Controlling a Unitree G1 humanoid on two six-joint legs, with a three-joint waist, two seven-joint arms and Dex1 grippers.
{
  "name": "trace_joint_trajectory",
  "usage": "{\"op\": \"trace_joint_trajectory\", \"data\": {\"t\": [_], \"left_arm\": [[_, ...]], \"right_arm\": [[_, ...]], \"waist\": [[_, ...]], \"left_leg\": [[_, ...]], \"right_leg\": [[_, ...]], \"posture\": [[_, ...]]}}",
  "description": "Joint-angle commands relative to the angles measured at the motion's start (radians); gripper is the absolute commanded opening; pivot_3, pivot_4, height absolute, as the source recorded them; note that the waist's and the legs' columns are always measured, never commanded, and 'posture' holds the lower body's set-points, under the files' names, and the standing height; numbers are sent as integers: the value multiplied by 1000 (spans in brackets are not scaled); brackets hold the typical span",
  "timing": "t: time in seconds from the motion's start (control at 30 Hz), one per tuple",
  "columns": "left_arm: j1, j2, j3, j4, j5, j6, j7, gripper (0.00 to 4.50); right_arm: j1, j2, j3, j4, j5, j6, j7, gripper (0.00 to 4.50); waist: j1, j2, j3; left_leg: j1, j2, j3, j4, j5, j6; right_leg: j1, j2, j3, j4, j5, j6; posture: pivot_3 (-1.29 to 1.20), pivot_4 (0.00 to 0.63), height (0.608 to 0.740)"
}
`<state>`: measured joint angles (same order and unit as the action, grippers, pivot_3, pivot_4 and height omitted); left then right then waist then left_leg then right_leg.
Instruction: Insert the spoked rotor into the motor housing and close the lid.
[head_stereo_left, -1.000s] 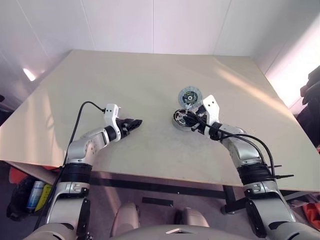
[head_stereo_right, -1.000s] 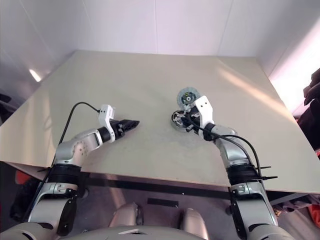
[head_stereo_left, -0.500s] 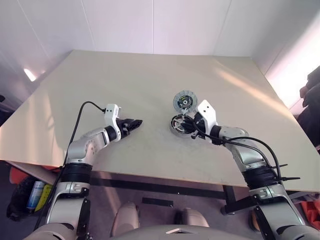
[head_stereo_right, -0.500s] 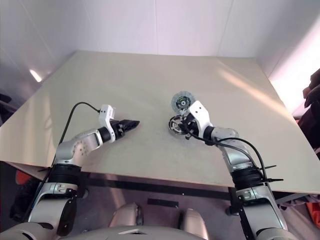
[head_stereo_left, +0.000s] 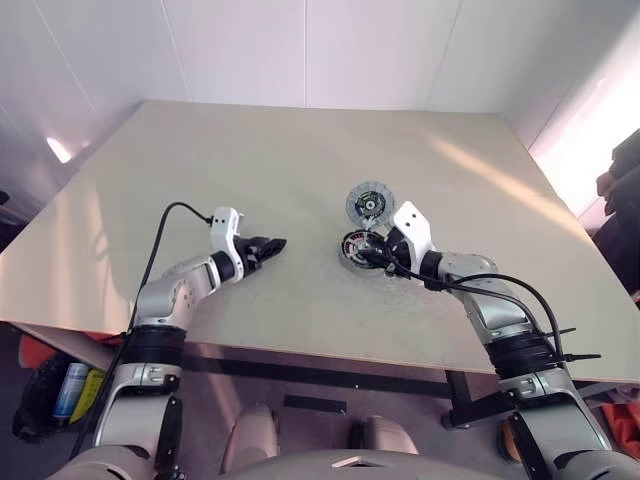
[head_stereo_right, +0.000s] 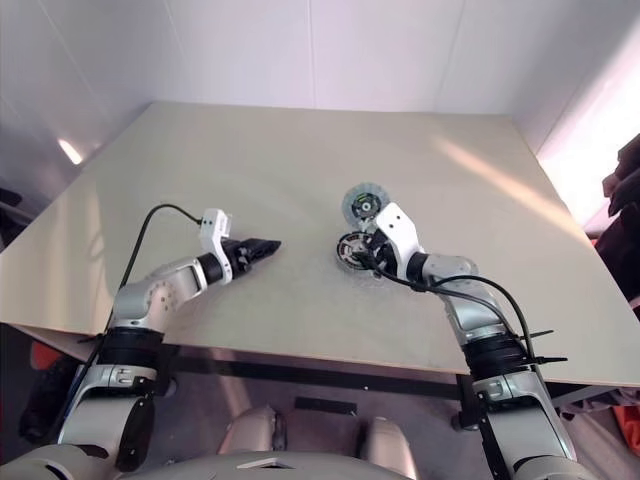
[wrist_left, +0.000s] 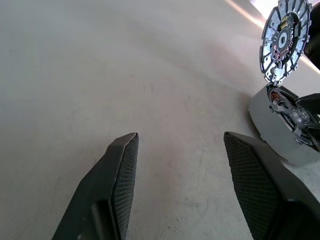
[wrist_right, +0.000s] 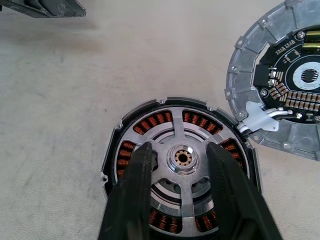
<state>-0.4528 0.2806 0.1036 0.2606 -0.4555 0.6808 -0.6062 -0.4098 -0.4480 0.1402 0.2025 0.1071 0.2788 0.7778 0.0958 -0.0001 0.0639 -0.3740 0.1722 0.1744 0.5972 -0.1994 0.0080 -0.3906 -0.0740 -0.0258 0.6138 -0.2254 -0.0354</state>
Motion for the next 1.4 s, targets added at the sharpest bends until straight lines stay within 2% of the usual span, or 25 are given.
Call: {"op": "trace_joint_trajectory", "data": {"t": [0.03,0.37,0.6,0.7,0.9,0.93,1.27,1.4], "left_arm": [[-20,5,8,-15,-3,-18,-8,2879],[-37,-1,8,14,-3,-36,-16,2879],[-40,-1,5,22,-3,-31,-23,2879],[-45,-6,6,26,-4,-32,-20,2879],[-29,-14,7,11,-5,-31,-13,2879],[-27,-15,8,8,-5,-29,-11,2879],[-5,-12,12,-24,-10,-17,-1,2879],[1,-12,13,-35,-12,-11,5,2879]], "right_arm": [[-19,-2,-12,-5,-11,-38,-11,3010],[-51,37,-93,-69,129,4,27,3010],[-55,39,-94,-42,104,6,-13,3010],[-75,38,-83,8,69,-5,-43,2376],[-79,41,-55,44,33,-30,-39,277],[-88,44,-53,52,30,-33,-44,40],[-147,81,-42,108,14,-56,-58,40],[-136,124,-37,224,10,-72,-69,40]], "waist": [[0,0,0],[0,0,0],[0,0,0],[0,0,0],[0,0,0],[0,0,0],[-2,0,0],[-2,0,0]], "left_leg": [[0,0,0,0,0,1],[1,0,0,0,-1,2],[1,0,0,0,-1,2],[1,0,0,0,-1,1],[1,0,0,0,-1,1],[1,0,0,0,-1,1],[1,0,0,0,-1,1],[1,0,0,0,-1,1]], "right_leg": [[0,0,0,0,0,0],[0,0,0,1,0,0],[1,0,0,1,0,0],[1,0,0,1,0,0],[1,0,0,1,0,0],[1,0,0,1,0,0],[1,0,0,1,0,0],[1,0,0,1,0,0]], "posture": [[0,0,740],[0,0,740],[0,0,740],[0,0,740],[0,0,740],[0,0,740],[0,0,740],[0,0,740]]}}
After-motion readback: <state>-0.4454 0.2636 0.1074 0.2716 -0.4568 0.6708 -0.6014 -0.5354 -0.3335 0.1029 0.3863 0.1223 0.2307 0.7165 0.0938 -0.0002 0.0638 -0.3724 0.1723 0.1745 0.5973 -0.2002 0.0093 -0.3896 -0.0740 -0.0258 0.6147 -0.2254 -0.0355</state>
